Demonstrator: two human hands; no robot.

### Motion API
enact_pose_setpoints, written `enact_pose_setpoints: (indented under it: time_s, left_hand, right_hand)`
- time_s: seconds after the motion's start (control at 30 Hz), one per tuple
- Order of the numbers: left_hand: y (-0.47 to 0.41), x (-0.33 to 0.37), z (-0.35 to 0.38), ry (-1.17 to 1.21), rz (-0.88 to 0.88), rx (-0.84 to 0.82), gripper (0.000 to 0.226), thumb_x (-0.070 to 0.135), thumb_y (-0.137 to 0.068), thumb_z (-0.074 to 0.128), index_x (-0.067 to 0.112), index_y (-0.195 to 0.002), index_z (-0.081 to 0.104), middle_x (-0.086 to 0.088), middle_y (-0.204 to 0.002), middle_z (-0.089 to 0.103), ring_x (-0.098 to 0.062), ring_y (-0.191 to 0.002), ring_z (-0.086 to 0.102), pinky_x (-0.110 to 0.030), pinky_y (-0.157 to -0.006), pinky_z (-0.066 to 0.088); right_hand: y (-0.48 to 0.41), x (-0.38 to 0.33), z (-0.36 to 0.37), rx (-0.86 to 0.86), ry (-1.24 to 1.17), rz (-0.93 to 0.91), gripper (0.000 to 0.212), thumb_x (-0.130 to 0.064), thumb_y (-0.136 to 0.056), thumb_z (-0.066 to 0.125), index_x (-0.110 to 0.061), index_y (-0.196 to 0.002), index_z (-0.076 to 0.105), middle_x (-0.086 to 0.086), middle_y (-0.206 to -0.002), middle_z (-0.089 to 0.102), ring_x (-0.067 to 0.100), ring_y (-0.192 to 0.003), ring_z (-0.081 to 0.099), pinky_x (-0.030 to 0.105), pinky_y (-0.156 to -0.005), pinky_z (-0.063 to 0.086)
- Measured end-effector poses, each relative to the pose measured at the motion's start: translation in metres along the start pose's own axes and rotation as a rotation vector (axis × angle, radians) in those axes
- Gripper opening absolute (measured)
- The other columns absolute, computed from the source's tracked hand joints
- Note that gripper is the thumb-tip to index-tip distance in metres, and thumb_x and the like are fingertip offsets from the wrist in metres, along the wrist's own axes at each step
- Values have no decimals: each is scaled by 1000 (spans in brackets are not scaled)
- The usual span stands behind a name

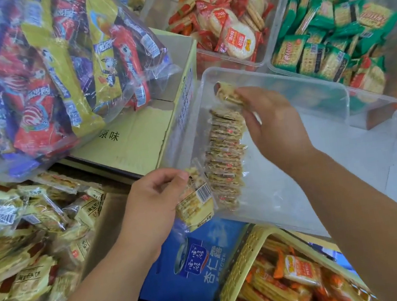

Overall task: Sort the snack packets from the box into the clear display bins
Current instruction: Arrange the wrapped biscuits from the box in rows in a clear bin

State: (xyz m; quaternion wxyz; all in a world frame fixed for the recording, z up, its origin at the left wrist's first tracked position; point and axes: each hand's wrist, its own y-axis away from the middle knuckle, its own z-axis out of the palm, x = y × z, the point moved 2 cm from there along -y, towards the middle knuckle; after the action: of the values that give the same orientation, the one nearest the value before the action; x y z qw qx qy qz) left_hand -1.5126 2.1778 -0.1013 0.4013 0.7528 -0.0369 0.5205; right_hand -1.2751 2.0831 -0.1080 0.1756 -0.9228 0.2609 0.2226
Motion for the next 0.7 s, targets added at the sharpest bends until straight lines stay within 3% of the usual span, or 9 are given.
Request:
enact_pose_setpoints:
  time_s: [0.07,0.13,0.2,0.37,0.57,0.7]
  left_hand:
    - [1,-6,-1,-35,-9,-3,8,27,-93,73,29,-89,80,0,-89,78,-24,-87,75,-48,-83,61]
    - [0,-8,-4,-51,-13,10,9,26,-93,73,28,-87,80,-1,-87,77,-26,-85,73,-52,-77,59]
    - [-2,-9,-7,-29,-32,39,11,24,-93,73,26,-85,79,-6,-85,77,-30,-80,72,-48,-67,58]
    - [0,-14,-10,53,-104,19,16,20,-93,71,20,-80,79,-9,-79,76,-24,-69,71,-36,-62,58]
    - [5,-27,-13,21,-120,-9,14,22,-94,71,20,-83,80,-16,-87,77,-29,-80,70,-48,-78,57]
    - [6,-29,-15,16,-149,-32,14,23,-95,70,20,-85,80,-14,-88,77,-27,-78,72,-43,-73,58]
  right_hand:
    - [-17,13,8,-53,44,-10,35,-4,-99,56,-6,-134,63,14,-129,67,37,-117,60,41,-98,47]
    - [-29,23,17,-108,93,-37,35,-1,-99,55,-4,-132,64,17,-127,68,40,-114,60,43,-94,49]
    - [-40,31,28,-195,143,-27,37,-2,-99,54,-6,-134,63,17,-127,68,41,-114,60,44,-93,49]
    - [-56,42,48,-388,193,79,37,-11,-100,52,-20,-135,62,14,-125,68,38,-111,61,45,-89,53]
    - [-67,56,64,-527,178,198,37,-18,-104,53,-21,-140,59,14,-133,65,38,-121,57,44,-101,48]
    - [-71,65,68,-593,121,295,41,-25,-106,48,-26,-147,51,10,-147,54,34,-132,50,38,-107,42]
